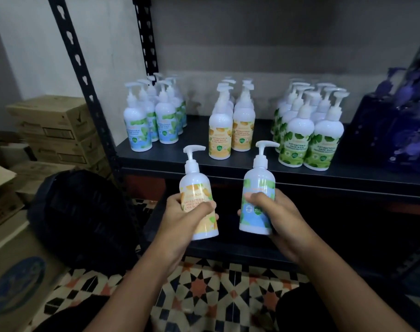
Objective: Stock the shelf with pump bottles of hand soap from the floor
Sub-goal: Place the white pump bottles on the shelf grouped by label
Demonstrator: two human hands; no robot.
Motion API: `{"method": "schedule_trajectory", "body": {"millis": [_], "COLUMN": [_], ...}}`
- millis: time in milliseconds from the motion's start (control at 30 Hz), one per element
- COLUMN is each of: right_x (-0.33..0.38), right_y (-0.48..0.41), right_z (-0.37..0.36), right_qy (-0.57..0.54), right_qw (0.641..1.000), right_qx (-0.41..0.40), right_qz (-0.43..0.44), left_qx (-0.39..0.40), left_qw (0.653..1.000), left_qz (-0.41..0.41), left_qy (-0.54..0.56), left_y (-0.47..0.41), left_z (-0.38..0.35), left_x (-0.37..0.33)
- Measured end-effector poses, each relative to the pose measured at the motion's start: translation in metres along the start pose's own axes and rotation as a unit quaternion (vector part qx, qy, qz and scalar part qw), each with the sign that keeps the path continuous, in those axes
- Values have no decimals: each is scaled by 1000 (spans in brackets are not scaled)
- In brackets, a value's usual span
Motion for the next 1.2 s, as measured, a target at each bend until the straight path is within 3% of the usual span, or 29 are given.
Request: {"method": "schedule_trajectory", "body": {"millis": [133,600,933,1200], "right_x": [6,32,43,42], "right_y": [2,-14,-34,-35], "right_z": [15,53,61,56], "right_qy": [53,104,69,66], "right_qw": [998,988,987,988], "right_qx": [-11,-80,-86,-86], "right_qz": [29,87,116,112], "left_qx": [-13,-2,-103,-135], "left_qw": [997,978,955,936], "left_qz": [-43,-192,-251,-287], "left_qy": [-64,-87,-123,-153], "left_y": [-4,-45,-96,-108], "left_z": [-6,-83,-113,-118], "left_x": [3,-28,-60,-45]}}
Point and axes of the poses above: each hand's wrist, its own y-axis away from the middle knuckle, its own z-axis out of the back of the hand, x = y × z, the point moved 4 cm from there along -y, towards the middle knuckle, and after that the axes turned 2 degrees about -x, right-handed, at the moved point
